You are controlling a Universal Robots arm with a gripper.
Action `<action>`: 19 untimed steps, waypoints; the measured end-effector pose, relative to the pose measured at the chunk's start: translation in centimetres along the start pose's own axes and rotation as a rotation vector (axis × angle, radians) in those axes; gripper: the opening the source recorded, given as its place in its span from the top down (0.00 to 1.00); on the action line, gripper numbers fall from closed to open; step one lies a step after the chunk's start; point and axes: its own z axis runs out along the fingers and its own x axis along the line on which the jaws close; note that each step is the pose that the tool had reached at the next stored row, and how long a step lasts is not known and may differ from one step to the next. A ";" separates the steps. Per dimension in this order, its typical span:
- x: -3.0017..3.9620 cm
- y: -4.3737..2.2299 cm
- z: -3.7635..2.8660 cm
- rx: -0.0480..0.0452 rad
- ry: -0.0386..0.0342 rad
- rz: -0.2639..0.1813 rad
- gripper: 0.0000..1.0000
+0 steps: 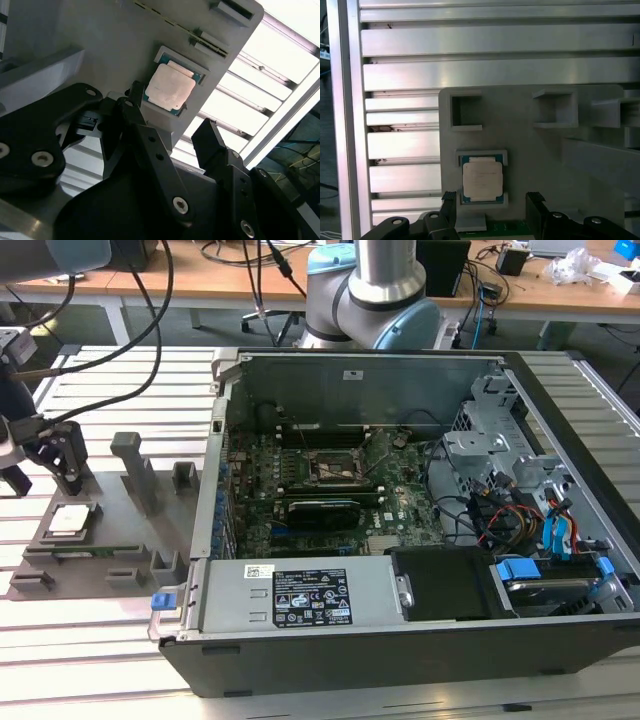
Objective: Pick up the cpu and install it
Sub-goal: 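Pick up the cpu and move it towards the insertion slot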
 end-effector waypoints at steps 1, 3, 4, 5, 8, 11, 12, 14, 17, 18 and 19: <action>0.01 0.00 0.14 0.0000 0.0000 0.000 0.34; 0.01 0.01 0.27 0.0000 0.0000 0.000 0.34; 0.01 0.01 0.42 0.0000 0.0001 0.000 0.34; 0.01 0.02 0.56 0.0000 0.0000 0.000 0.34; 0.02 0.03 0.94 0.0000 0.0000 0.000 0.34; 0.01 0.04 1.35 0.0000 0.0000 0.000 0.34; 0.01 0.05 1.50 0.0001 0.0001 0.000 0.34; 0.01 0.05 1.76 0.0001 0.0002 0.000 0.34; 0.02 0.06 2.09 0.0001 0.0001 0.000 0.34; 0.02 0.07 2.17 0.0000 0.0001 0.000 0.34; 0.02 0.07 2.27 0.0000 0.0001 0.000 0.34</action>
